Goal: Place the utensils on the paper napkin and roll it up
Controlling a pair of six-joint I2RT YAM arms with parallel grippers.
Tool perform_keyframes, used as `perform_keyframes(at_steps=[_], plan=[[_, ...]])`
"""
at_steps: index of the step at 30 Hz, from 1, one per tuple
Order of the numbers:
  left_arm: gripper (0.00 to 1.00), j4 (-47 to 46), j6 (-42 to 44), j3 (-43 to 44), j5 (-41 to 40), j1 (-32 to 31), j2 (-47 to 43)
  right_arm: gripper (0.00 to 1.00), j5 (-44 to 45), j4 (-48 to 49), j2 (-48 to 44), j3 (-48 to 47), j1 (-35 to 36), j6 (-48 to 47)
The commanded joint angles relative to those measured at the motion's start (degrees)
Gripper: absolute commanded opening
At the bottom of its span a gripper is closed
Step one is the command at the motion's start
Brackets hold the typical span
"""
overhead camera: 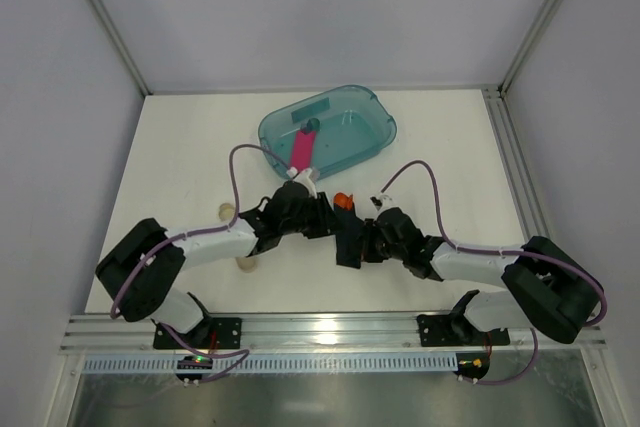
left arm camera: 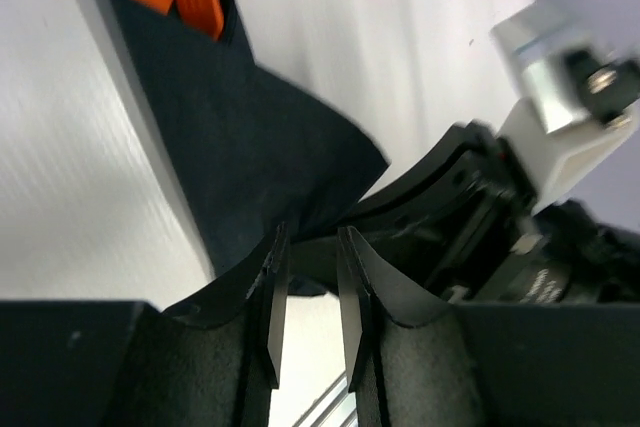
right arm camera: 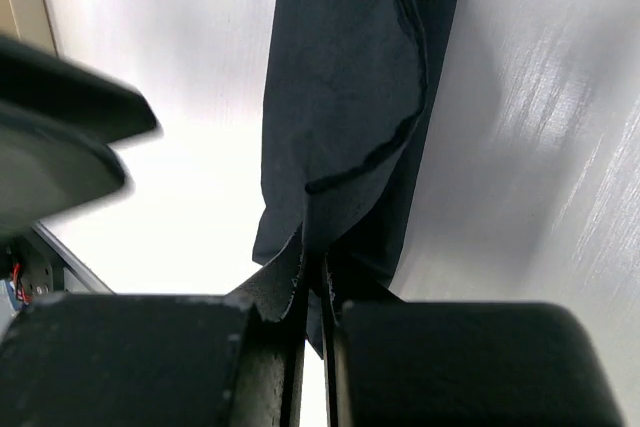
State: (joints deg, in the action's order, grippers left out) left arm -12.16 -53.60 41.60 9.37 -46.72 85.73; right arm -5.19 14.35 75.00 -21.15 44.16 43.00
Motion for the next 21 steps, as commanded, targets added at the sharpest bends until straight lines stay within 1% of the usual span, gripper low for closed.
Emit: perform_keyframes(at_steps=[1, 4, 7, 15, 18, 20, 21], plan=[[0.29, -1.19, -0.45, -3.45, -1.1, -2.84, -0.04, 0.06, 2.03, 3.05, -0.65, 0.84, 0.22, 1.64], [0.25, -4.0, -2.38, -5.47, -0.67, -4.25, 1.19, 0.05, 1.94, 4.89, 0.05, 1.37, 0.22, 3.31], [0.25, -7.17, -4.05, -7.32, -0.4, -4.52, 1.19, 0.05, 2.38, 6.3, 0.93, 1.28, 0.22, 5.16], [0.24, -7.08, -4.05, -7.94, -1.54, -6.63, 1.45, 0.05, 2.29, 9.21, 2.34, 2.07, 0.22, 7.53], [0.24, -7.26, -3.96, -7.59, -1.54, -7.24, 2.94, 0.1, 2.99, 8.51, 0.16, 2.51, 0.22, 7.62], [0.24, -7.44, -3.96, -7.24, -1.63, -7.42, 3.56, 0.17, 3.96, 7.28, -1.25, 2.25, 0.14, 7.27], [0.24, -7.44, -3.88, -7.15, -1.72, -7.77, 4.09, 0.2, 4.57, 5.01, -3.0, 1.99, 0.22, 7.18]])
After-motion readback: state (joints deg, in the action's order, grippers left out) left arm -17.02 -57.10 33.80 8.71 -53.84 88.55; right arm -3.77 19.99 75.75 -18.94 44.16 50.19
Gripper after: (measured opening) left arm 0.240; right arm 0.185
